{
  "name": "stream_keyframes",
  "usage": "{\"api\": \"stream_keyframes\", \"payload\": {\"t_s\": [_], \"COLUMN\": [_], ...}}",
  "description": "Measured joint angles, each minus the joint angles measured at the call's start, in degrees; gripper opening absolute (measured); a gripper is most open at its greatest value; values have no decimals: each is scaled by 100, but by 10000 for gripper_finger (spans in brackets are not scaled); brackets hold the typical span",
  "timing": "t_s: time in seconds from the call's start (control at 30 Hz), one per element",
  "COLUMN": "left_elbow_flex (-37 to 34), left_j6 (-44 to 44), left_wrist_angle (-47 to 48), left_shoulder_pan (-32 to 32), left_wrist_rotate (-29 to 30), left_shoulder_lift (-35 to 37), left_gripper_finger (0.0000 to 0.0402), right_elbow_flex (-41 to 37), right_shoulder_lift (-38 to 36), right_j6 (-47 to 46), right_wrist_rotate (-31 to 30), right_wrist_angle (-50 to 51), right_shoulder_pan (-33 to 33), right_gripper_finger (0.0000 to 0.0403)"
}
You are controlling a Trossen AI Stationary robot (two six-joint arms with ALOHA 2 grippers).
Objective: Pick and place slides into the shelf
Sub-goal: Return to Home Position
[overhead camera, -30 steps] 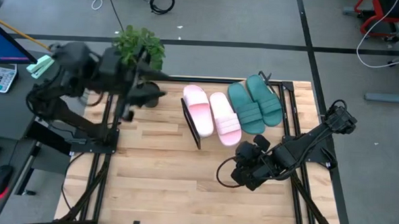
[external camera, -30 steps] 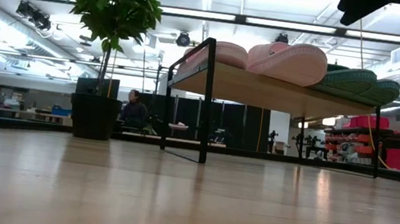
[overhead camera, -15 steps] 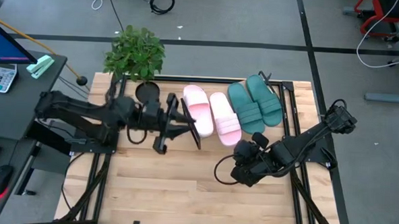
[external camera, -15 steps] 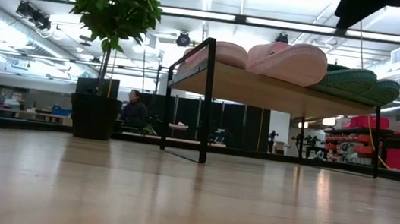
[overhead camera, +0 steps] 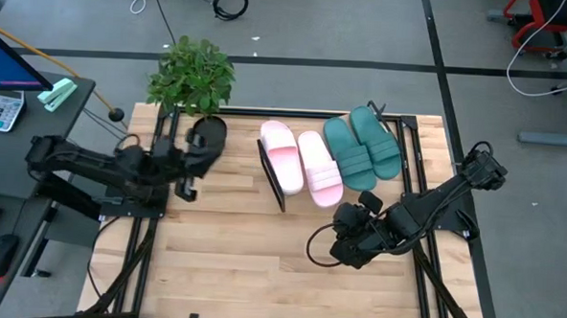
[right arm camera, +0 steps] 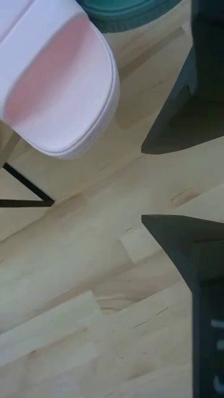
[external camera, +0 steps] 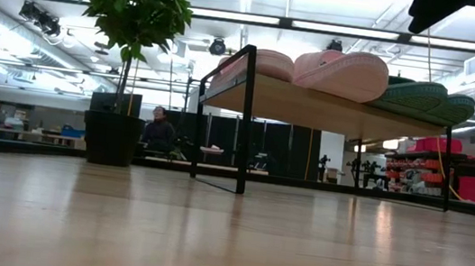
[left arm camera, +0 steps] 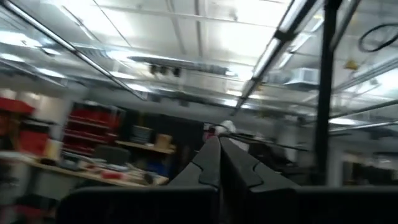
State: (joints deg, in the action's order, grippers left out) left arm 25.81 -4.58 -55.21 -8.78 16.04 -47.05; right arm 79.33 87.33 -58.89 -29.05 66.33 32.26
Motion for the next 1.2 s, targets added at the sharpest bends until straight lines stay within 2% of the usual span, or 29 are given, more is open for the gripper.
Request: {"api": "stream_keyframes", "payload": {"t_s": [0.2,0.43,0.8,0.93,1.0,1.1,1.2], "left_elbow_flex": [-410,-433,-433,-453,-516,-979,-1585], "left_j6": [647,756,1018,1086,810,228,-80], "left_wrist_angle": [928,2624,3894,4074,4148,4203,3486], "left_shoulder_pan": [5,0,0,-2,0,-2,-2], "left_wrist_rotate": [729,735,946,984,965,864,715], "left_shoulder_lift": [1554,3058,4656,4678,4625,4677,4684], "left_gripper_finger": [13,10,10,4,8,7,4], "right_elbow_flex": [0,0,0,0,0,0,0], "right_shoulder_lift": [0,0,0,0,0,0,0], "right_j6": [-115,-302,-308,-299,-264,-212,-208], "right_wrist_rotate": [-46,-90,-88,-88,-90,-91,-90], "right_wrist_angle": [-20,-88,-711,-748,-748,-748,-750], "right_shoulder_pan": [-63,-109,-529,-704,-771,-846,-894], "right_gripper_finger": [175,175,175,175,175,175,175]}}
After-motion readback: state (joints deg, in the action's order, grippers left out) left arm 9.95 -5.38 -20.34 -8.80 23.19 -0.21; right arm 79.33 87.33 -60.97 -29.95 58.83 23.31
